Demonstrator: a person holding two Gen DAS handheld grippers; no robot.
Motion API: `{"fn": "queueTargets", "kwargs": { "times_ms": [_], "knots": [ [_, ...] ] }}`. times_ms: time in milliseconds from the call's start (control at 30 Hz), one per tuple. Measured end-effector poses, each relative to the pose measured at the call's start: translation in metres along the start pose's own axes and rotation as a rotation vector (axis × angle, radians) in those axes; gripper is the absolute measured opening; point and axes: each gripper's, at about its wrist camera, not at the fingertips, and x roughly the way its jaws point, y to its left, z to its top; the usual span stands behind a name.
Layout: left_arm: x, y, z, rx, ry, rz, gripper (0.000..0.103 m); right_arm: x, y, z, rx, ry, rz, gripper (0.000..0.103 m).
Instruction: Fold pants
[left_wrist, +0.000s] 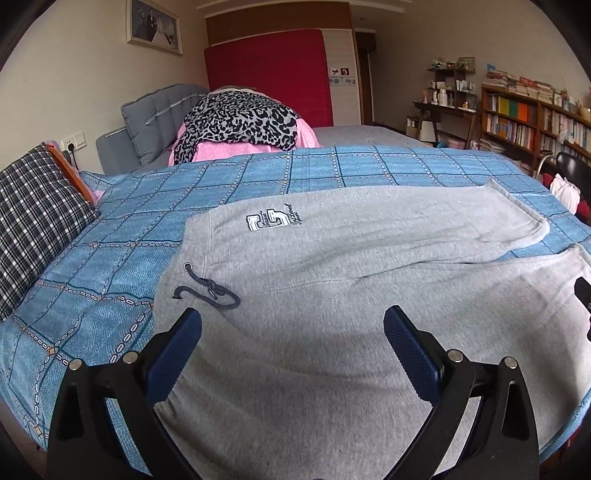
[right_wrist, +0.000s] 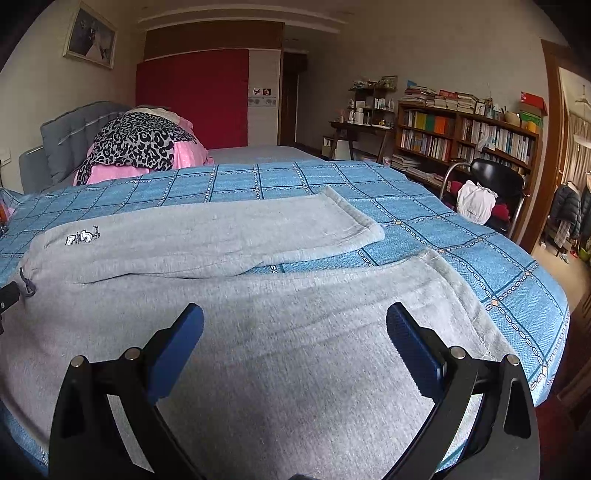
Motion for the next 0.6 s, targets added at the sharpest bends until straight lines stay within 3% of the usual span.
{"fn": "queueTargets", "kwargs": {
  "times_ms": [600],
  "knots": [
    [0.04, 0.019, 0.043, 0.019, -0.012, 0.073, 0.098, 0.045, 0.019, 0.031, -0.029, 0.016, 0.009, 0.1]
  ]
}}
